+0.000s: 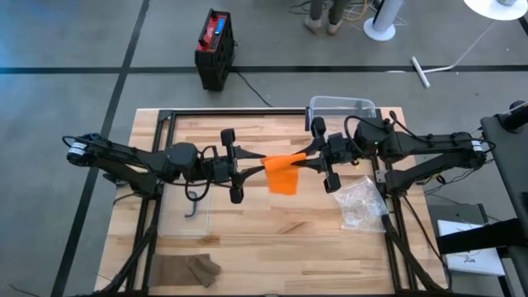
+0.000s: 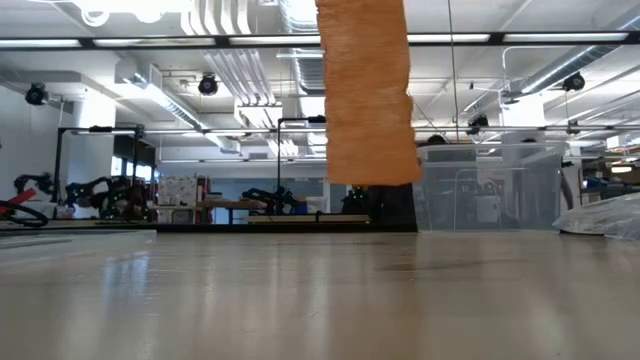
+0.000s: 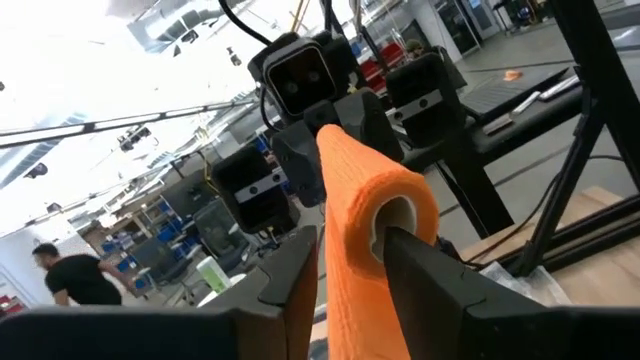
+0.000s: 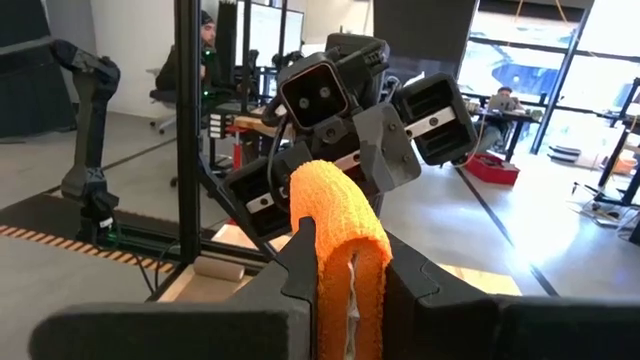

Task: Roll bandage
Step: Roll the orange bandage

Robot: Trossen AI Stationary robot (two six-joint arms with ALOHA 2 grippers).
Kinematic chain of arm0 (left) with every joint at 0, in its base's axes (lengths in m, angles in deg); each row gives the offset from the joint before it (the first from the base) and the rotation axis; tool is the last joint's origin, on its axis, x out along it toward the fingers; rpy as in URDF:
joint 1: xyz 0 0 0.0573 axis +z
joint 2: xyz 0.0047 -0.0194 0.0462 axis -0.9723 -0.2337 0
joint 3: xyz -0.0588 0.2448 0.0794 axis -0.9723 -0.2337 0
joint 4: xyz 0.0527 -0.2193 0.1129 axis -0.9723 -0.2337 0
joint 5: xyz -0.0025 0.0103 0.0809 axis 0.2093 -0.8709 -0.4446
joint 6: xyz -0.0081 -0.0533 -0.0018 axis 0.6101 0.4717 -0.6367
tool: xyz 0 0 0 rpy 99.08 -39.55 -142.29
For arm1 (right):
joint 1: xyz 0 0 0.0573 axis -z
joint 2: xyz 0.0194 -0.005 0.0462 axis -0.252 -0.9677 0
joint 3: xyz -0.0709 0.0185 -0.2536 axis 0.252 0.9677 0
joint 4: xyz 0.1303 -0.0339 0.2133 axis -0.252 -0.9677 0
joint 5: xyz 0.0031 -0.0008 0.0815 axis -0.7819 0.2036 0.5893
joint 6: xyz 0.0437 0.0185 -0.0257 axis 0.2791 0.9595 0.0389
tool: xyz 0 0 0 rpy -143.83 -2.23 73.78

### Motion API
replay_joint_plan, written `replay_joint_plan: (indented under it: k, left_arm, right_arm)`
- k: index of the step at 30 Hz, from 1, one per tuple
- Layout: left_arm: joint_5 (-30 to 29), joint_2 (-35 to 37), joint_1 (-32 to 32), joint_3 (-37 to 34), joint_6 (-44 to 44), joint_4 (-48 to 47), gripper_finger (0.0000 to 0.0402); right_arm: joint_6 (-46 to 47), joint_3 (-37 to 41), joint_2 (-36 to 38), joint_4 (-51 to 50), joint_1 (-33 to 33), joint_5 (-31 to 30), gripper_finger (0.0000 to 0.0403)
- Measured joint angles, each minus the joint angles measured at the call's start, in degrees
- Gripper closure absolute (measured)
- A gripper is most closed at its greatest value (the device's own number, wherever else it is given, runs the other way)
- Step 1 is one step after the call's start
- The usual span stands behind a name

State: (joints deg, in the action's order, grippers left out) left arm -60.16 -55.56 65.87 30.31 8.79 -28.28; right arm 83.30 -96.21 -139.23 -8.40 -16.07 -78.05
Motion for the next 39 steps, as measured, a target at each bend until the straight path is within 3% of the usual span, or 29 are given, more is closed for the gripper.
replay_joint_plan:
  k: [17,32,39]
  left_arm:
    - [-0.02,-0.07,-0.07,0.00,-0.03,0.78,0.0334]
    - [-0.31,-1.86,0.50,0.04,-1.40,3.19,0.0331]
    - [-0.81,-1.54,0.48,-0.07,0.87,3.87,0.0390]
  right_arm:
    - [1.50,0.00,-0.02,-0.85,0.00,-1.27,0.0357]
    - [3.79,-0.01,-0.46,-1.11,0.02,-1.38,0.0357]
    - [4.72,-0.13,-2.03,-0.15,0.02,-2.13,0.0343]
